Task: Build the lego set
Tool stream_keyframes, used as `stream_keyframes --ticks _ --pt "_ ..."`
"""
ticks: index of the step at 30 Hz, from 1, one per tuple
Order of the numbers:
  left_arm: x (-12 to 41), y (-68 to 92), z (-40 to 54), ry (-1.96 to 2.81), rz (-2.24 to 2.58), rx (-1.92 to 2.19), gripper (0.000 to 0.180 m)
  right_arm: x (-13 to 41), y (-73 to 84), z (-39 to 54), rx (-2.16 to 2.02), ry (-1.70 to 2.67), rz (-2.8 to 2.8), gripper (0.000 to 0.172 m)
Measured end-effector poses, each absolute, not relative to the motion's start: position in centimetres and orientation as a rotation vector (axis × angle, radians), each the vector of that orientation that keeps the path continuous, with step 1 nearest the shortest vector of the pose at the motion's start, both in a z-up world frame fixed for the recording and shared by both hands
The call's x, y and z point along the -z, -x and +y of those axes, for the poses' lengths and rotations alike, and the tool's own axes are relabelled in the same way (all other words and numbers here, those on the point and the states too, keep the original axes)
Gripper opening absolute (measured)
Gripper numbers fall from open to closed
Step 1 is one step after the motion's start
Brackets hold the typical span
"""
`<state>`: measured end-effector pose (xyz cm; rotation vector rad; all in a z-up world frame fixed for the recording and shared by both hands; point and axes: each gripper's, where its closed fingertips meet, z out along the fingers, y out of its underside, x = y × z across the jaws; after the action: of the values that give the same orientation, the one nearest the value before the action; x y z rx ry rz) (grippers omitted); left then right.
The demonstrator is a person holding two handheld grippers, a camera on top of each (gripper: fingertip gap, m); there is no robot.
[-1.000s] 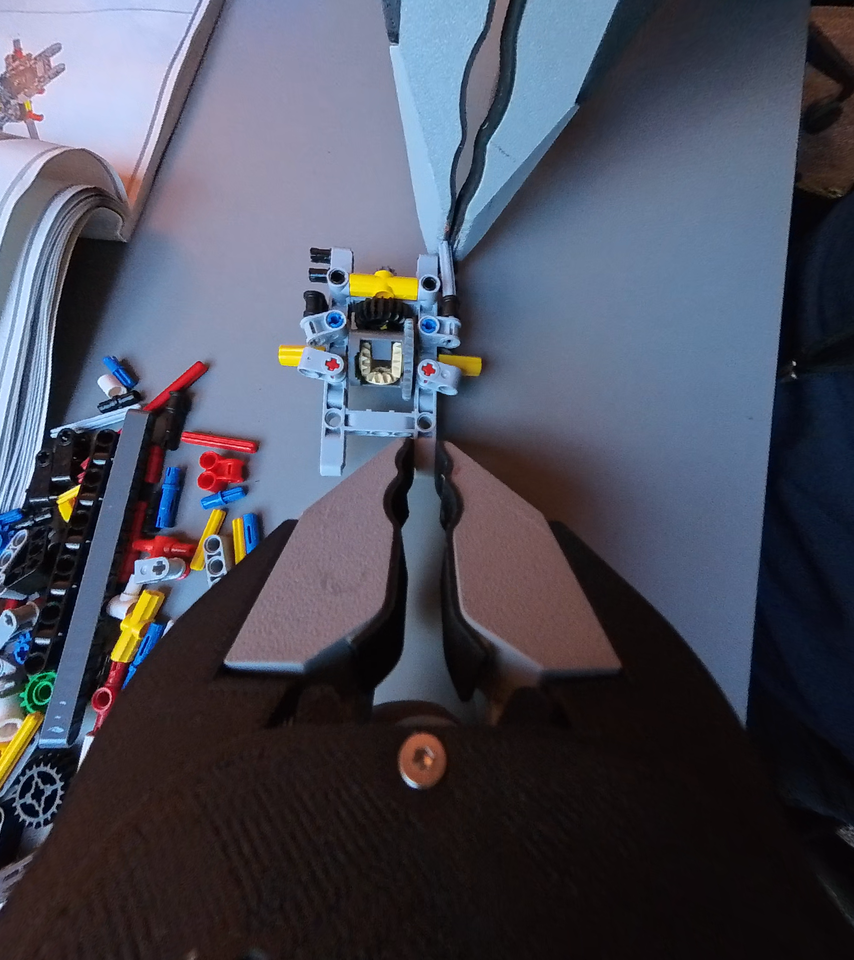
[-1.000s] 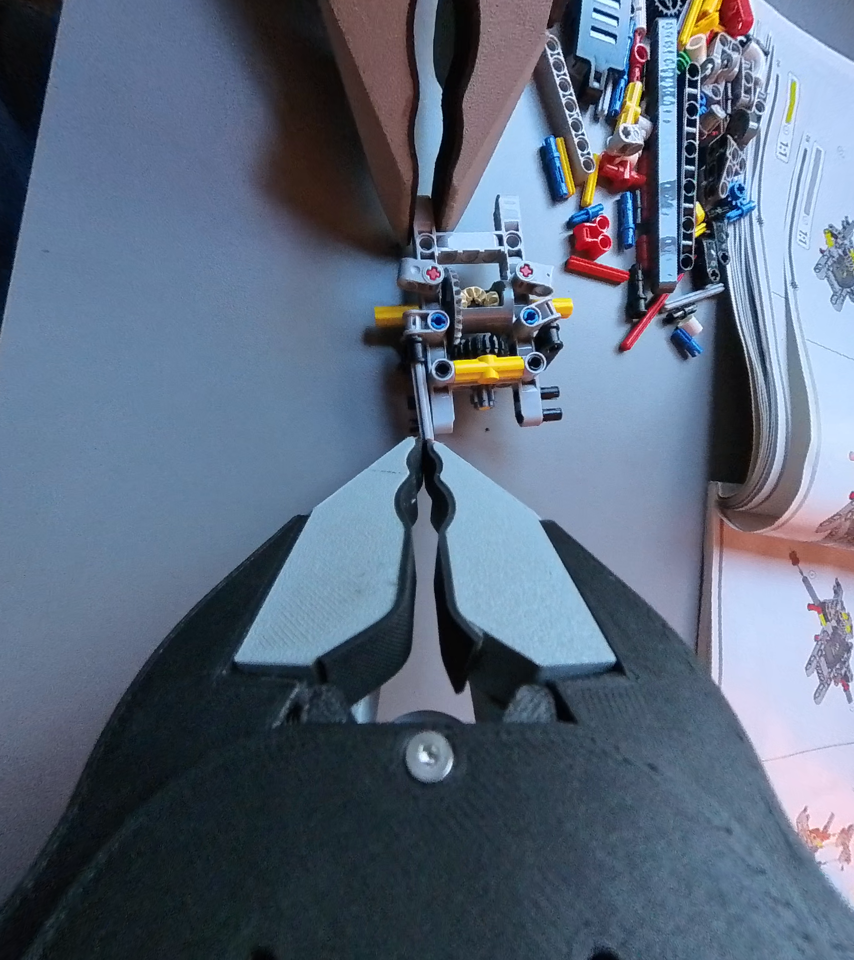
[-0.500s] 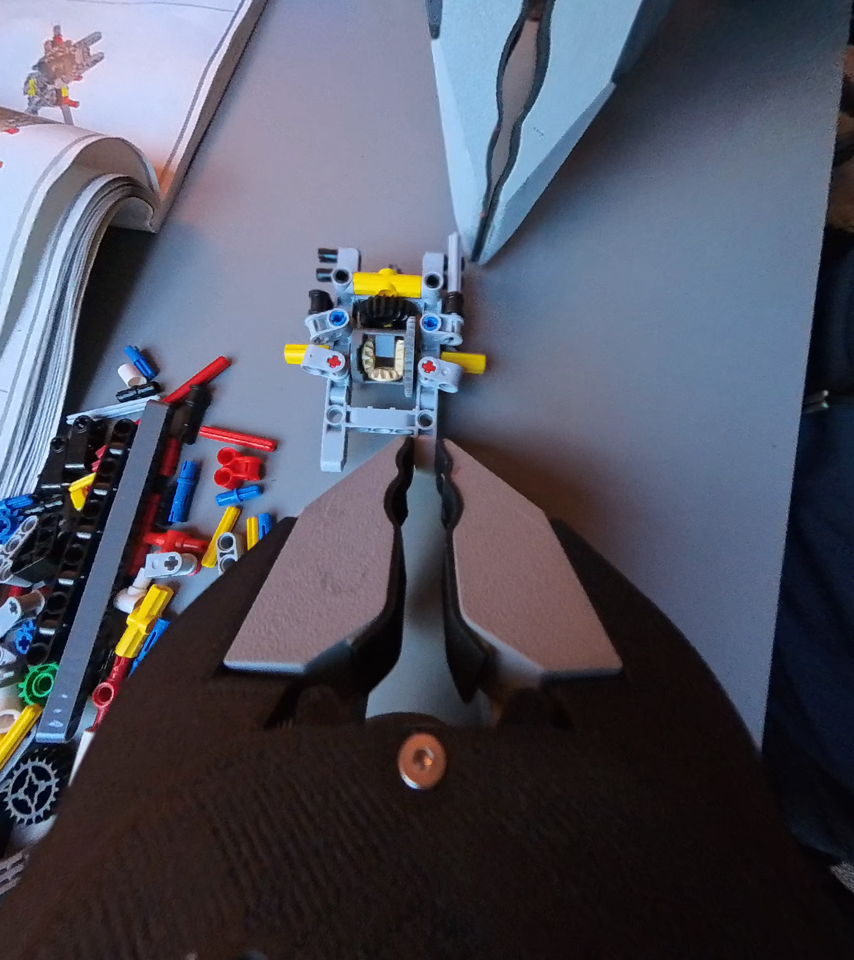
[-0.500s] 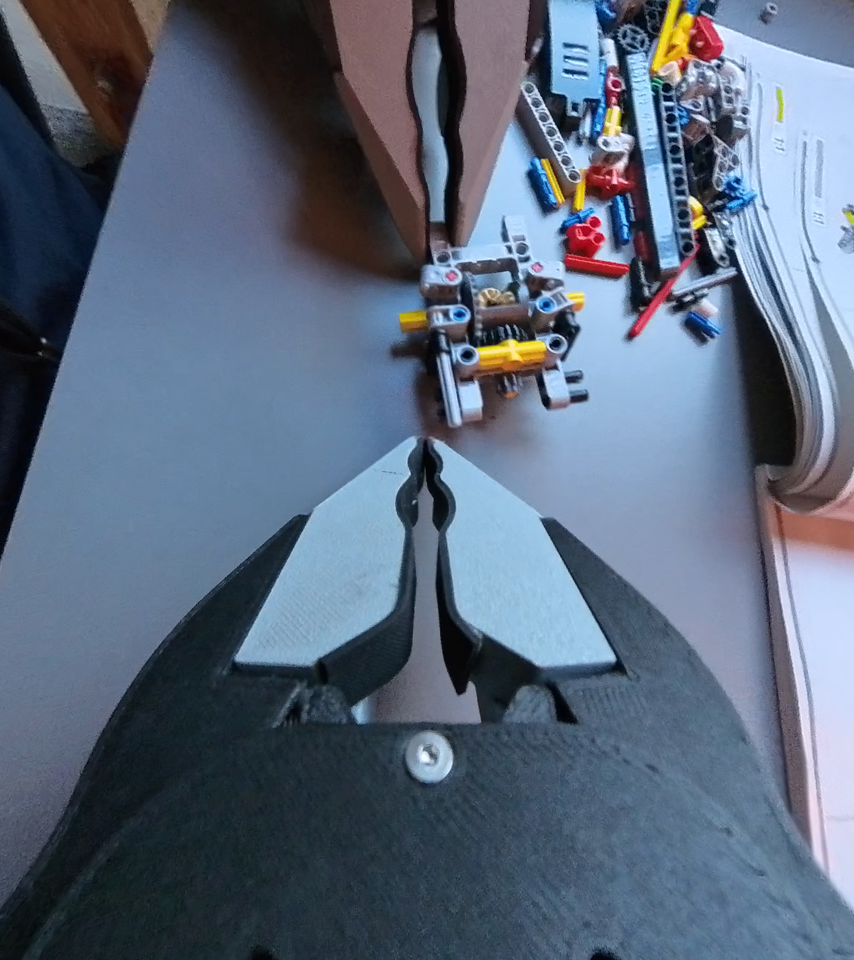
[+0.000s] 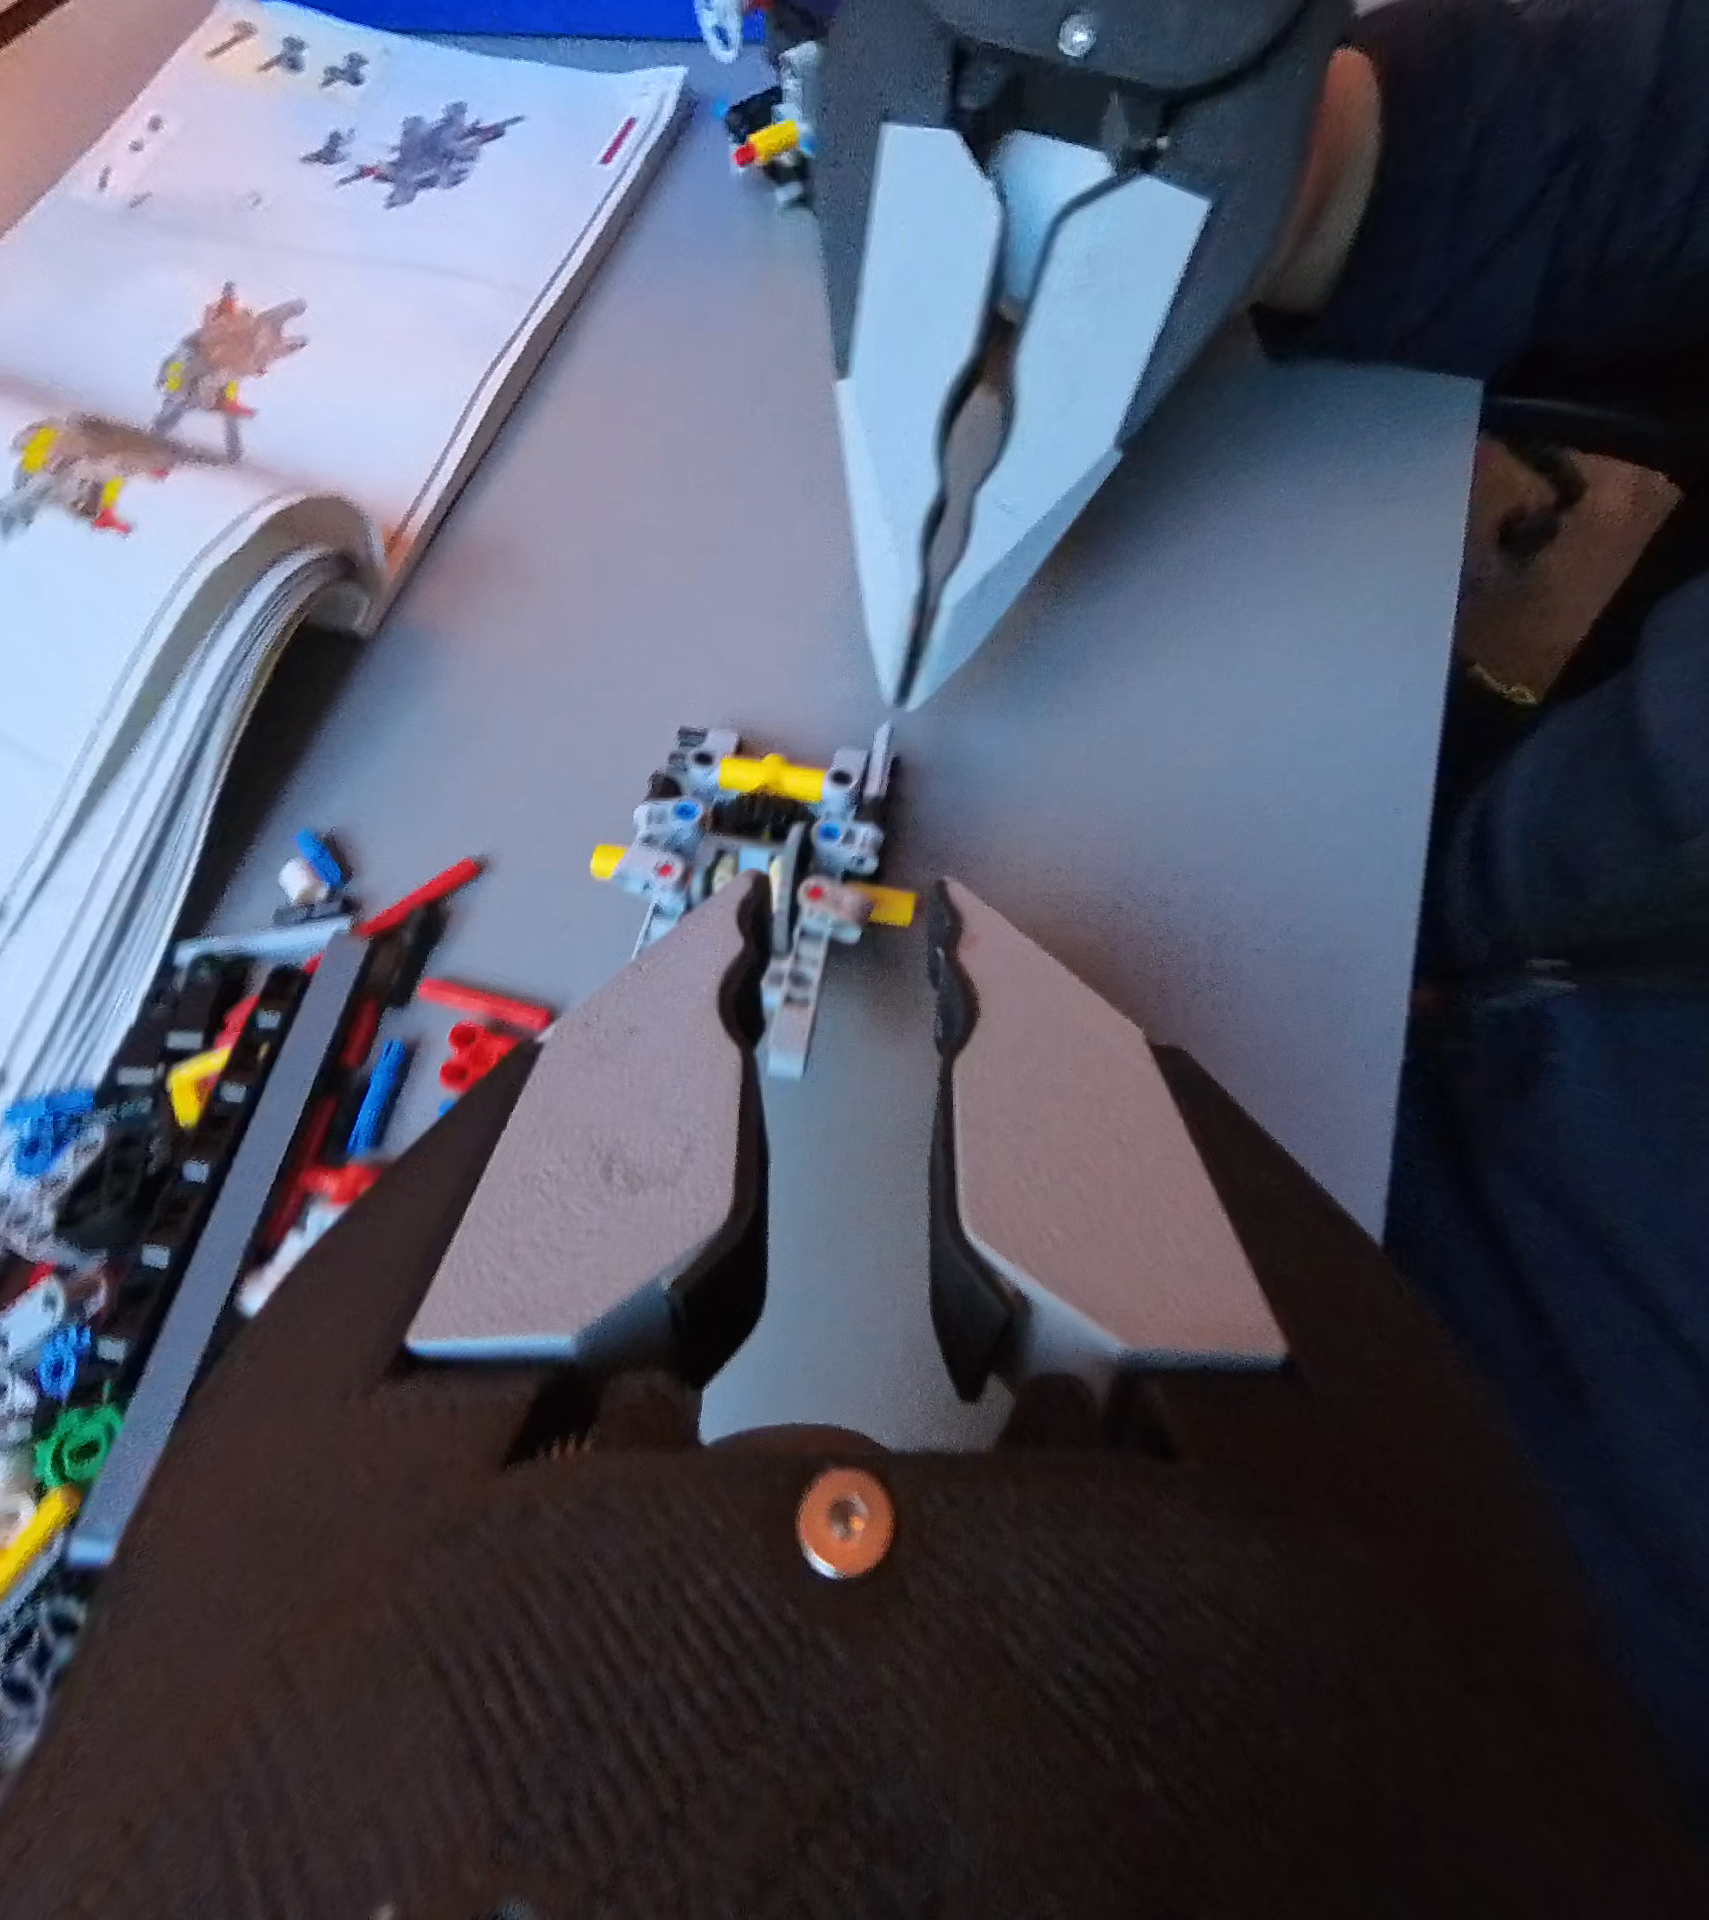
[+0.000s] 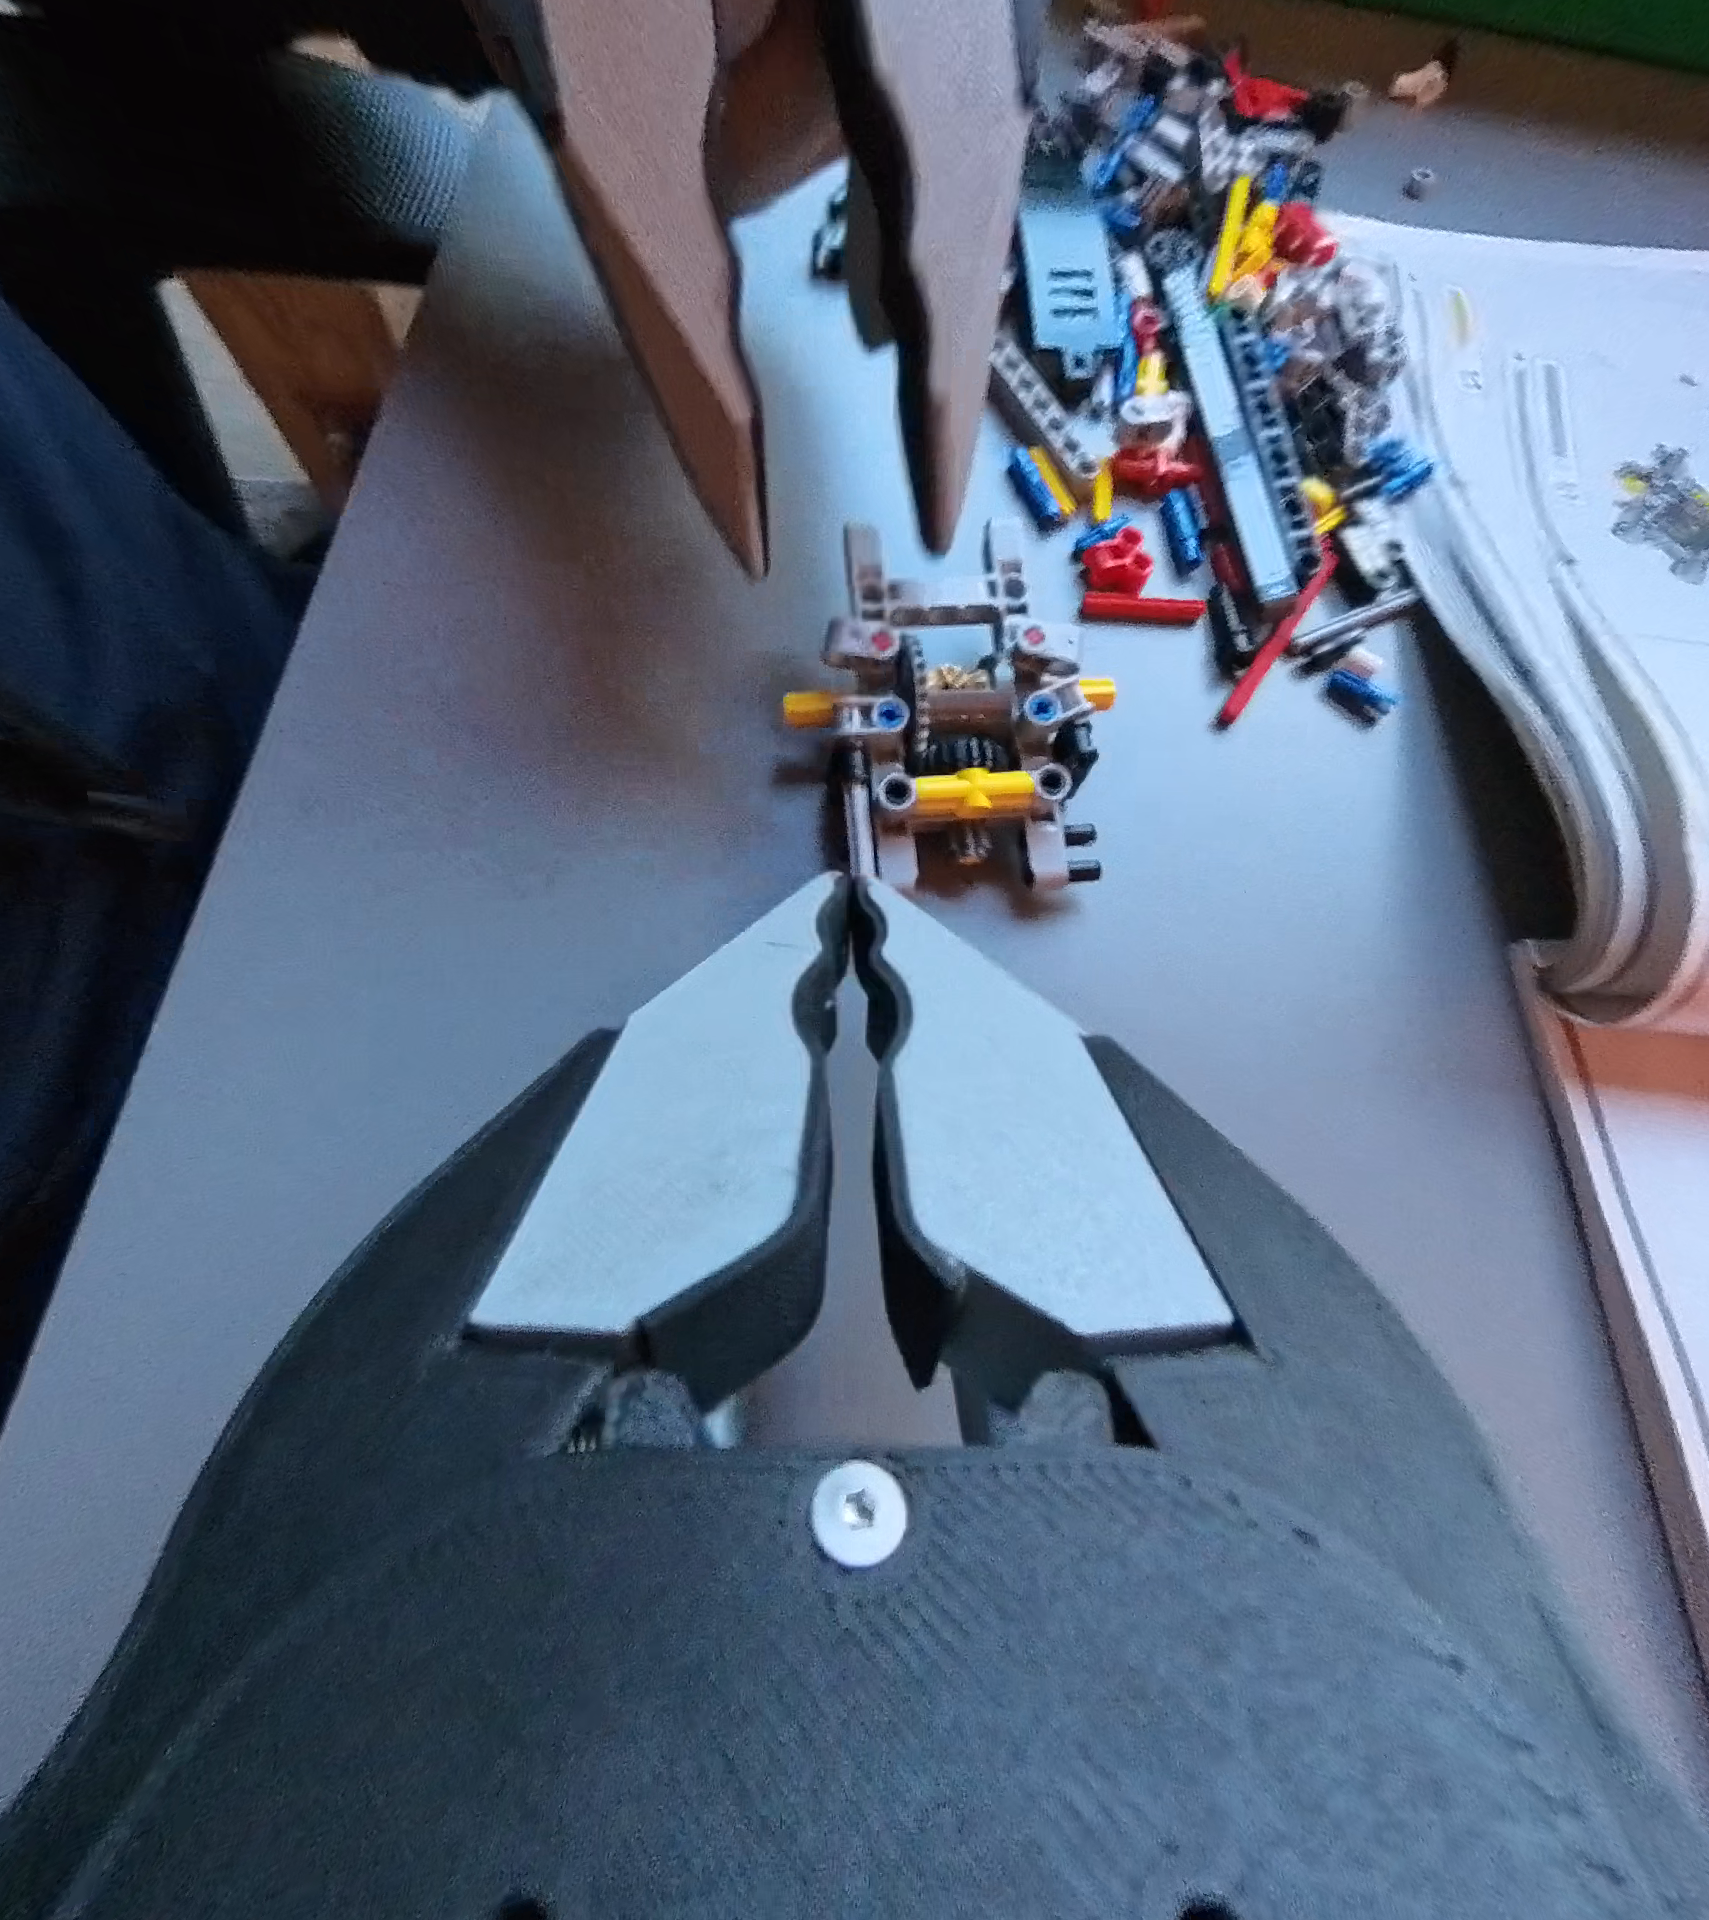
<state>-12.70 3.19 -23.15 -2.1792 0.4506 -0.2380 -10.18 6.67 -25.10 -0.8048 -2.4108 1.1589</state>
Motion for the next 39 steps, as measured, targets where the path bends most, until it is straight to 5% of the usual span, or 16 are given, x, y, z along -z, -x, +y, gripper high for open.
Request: stream_keyframes --ticks 5,10,27,35,39 --pt "24.8 12.0 4.8 2.279 0.564 0.142 0.028 25.8 10.3 6.7 -1.123 0.829 -2.425 0.011" --pt "25.0 11.7 5.2 2.292 0.572 0.178 0.016 25.9 10.2 6.2 -1.165 0.817 -2.446 0.0" --pt "24.8 11.9 4.1 2.265 0.655 0.088 0.01 26.6 10.5 6.0 -1.138 0.82 -2.488 0.003" --pt "24.2 12.4 3.5 2.254 0.689 -0.054 0.021 26.8 10.9 5.7 -1.113 0.837 -2.482 0.002" --pt "25.1 13.3 3.2 2.251 0.774 -0.266 0.025 26.5 11.3 5.9 -1.134 0.884 -2.45 0.019"
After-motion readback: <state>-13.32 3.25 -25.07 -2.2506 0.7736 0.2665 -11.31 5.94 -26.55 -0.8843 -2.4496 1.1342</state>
